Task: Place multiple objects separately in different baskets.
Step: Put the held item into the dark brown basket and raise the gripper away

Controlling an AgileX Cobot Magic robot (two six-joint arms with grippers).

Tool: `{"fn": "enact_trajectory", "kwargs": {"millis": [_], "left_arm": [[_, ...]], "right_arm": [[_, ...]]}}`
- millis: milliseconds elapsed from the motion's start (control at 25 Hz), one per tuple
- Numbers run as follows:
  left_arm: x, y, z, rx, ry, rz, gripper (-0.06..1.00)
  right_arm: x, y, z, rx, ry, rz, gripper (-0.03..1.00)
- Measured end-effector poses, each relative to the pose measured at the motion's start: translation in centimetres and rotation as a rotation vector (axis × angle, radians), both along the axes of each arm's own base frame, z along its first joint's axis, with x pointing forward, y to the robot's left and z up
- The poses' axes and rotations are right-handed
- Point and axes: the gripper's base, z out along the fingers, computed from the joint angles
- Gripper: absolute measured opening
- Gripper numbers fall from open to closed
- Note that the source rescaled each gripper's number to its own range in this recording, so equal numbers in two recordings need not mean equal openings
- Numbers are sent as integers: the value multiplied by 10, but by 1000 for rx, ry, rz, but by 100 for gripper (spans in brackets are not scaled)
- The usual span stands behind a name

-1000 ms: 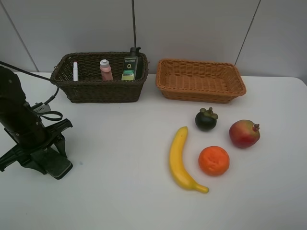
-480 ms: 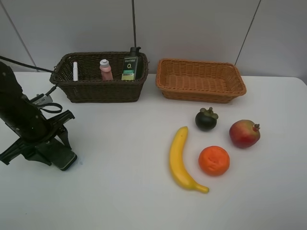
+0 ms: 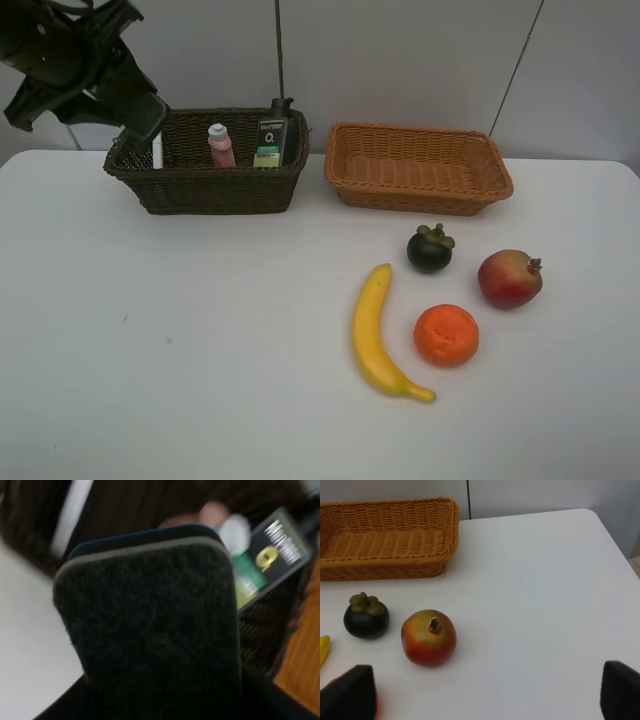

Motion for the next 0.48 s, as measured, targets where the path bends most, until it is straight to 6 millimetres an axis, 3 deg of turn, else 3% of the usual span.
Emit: {"fn": "enact_trajectory", "kwargs": {"millis": [80,200,480], "left_arm": [[17,0,11,3,-88,19,56],[42,0,10,14,-170,46,56],[78,-1,-54,62,-103,53,56]], "right_arm": [[0,0,0,0,0,0,99],[0,0,0,0,0,0,99],[0,0,0,0,0,0,99]]}}
